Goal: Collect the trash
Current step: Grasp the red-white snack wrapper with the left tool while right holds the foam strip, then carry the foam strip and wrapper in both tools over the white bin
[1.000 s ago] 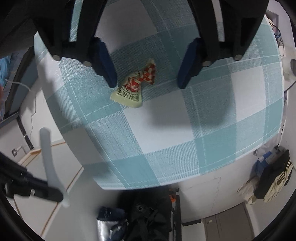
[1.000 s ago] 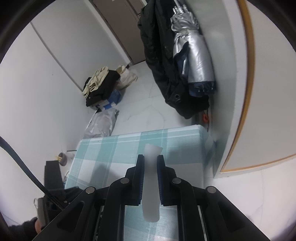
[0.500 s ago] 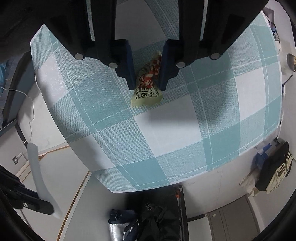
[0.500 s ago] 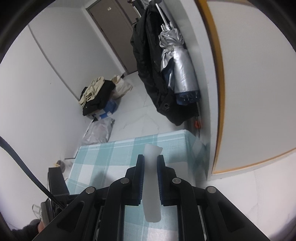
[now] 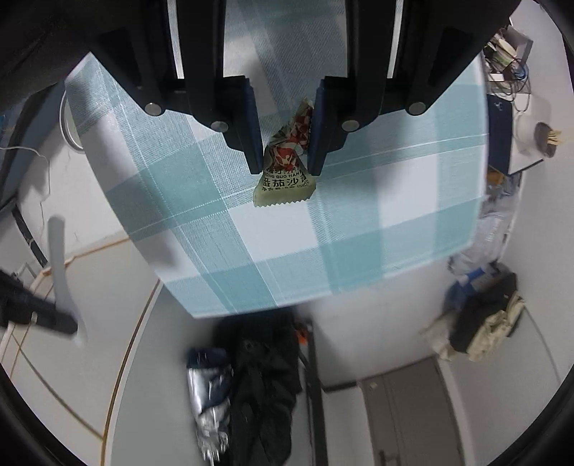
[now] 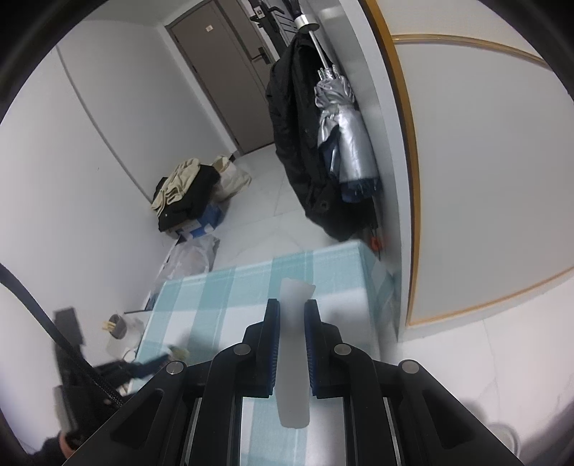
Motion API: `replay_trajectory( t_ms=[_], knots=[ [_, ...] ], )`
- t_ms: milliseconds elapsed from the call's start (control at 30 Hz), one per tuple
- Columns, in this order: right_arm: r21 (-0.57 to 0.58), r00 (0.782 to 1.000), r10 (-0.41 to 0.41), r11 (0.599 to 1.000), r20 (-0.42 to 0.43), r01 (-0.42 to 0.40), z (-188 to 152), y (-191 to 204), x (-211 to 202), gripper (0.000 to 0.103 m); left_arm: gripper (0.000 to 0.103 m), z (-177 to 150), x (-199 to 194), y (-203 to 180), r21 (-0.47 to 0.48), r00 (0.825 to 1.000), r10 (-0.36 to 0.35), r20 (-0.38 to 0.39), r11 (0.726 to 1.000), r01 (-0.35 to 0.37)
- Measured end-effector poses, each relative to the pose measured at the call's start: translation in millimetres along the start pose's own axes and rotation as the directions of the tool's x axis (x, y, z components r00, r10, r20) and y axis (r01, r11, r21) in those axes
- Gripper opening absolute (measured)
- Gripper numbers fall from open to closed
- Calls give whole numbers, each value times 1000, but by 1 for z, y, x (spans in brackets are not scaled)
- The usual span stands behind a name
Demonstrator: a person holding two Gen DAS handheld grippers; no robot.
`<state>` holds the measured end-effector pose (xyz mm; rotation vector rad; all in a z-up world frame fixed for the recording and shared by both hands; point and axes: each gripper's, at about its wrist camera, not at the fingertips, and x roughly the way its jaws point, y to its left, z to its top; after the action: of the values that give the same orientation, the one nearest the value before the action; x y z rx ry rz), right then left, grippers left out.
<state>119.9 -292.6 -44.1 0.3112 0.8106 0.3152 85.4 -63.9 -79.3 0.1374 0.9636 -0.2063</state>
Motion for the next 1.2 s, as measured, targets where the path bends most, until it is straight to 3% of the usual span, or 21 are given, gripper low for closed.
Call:
replay_trajectory(
  t_ms=[200, 367, 700, 900, 1033, 1200],
  knots=[
    [-4, 1000, 7, 1000, 9, -7, -33, 18, -25, 13, 20, -10, -42, 1, -7, 995, 11, 103, 1000, -10],
    [-35, 1000, -6, 999, 26, 7, -55, 34, -44, 13, 20, -23, -66, 10, -48, 990, -4, 138, 999, 11],
    [-47, 992, 11, 999, 127, -5, -64, 47, -106, 13, 20, -26, -106, -4, -43, 969, -73, 235, 995, 86],
    [-47, 974, 5, 999, 228, 6, -62, 41, -164, 13, 20, -21, -124, -29, -9, 950, -137, 282, 989, 145],
    [-108, 942, -84, 986, 325, 125, -66, 36, -195, 13, 20, -14, -131, -50, 32, 937, -183, 297, 983, 182],
    [-69, 911, -171, 975, 375, 211, -72, 3, -225, 13, 20, -1, -131, -85, 100, 922, -259, 287, 965, 240]
  ],
)
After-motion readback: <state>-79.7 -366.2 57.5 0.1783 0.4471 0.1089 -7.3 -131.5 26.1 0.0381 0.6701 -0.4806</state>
